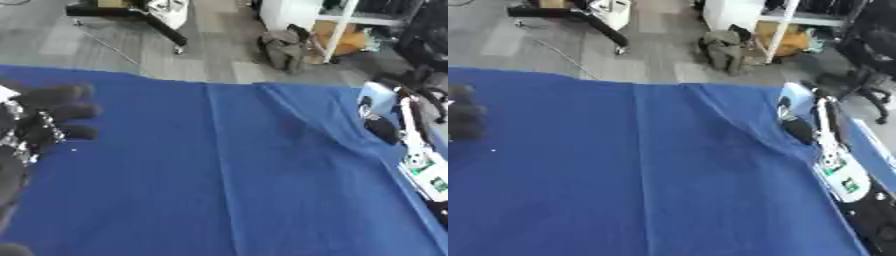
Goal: Pick up the objects with one hand, pass them to the other hand, and then place them into the box on the other side of the table.
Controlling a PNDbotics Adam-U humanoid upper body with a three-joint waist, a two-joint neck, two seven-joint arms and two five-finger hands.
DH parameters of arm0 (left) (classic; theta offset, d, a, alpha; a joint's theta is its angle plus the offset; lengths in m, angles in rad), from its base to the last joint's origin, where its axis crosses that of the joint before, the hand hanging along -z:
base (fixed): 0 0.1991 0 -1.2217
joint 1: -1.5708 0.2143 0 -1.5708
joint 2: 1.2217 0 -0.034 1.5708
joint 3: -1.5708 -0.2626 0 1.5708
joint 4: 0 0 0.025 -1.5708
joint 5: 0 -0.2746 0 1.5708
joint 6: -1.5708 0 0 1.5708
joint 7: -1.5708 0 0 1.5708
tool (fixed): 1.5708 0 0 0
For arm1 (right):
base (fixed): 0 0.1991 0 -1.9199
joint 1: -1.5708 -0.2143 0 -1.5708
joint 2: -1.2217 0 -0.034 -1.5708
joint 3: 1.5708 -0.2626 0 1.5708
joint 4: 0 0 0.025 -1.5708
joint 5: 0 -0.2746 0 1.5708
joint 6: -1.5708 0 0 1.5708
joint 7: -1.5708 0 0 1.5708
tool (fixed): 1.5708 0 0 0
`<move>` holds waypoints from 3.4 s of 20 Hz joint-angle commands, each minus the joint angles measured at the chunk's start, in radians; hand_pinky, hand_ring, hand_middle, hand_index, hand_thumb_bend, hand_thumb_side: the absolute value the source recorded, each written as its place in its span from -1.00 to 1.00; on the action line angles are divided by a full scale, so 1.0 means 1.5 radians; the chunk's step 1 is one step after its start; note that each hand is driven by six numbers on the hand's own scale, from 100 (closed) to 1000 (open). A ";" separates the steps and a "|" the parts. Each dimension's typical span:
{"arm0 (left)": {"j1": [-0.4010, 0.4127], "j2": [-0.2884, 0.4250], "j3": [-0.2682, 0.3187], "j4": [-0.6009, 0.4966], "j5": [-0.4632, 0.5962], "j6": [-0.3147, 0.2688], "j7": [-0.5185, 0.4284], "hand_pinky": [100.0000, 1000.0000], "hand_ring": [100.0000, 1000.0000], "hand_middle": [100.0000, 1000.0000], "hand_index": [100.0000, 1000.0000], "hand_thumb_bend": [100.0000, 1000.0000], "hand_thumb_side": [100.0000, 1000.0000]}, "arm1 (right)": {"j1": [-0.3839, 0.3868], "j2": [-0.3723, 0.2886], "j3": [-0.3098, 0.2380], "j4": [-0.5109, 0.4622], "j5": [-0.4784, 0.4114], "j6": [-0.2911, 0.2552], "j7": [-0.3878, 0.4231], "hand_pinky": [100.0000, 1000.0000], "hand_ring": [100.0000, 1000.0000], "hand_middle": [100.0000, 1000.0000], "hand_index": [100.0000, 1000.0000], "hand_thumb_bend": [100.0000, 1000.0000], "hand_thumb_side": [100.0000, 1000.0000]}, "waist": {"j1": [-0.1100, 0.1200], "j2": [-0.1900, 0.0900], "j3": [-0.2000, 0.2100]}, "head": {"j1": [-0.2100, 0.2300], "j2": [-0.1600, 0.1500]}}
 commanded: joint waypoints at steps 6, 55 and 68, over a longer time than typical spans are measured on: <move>0.041 -0.040 -0.047 -0.012 -0.042 0.105 0.010 0.46 0.64 0.66 0.66 1.00 0.13 | -0.057 0.082 0.116 -0.259 -0.013 -0.028 0.103 0.22 0.26 -0.31 -0.27 -1.00 -0.18 | 0.017 -0.056 -0.070 | 0.123 0.039; 0.025 -0.120 -0.028 0.030 -0.114 0.165 0.065 0.45 0.65 0.69 0.69 1.00 0.12 | -0.081 0.158 0.312 -0.263 -0.063 -0.136 0.356 0.20 0.29 -0.27 -0.23 -1.00 -0.18 | 0.034 -0.084 -0.042 | 0.099 0.110; -0.051 -0.146 -0.127 0.061 0.022 0.312 0.004 0.45 0.67 0.71 0.74 1.00 0.24 | -0.079 0.151 0.323 -0.263 -0.097 -0.168 0.328 0.16 0.23 -0.28 -0.23 -1.00 -0.18 | 0.031 -0.087 -0.040 | 0.092 0.113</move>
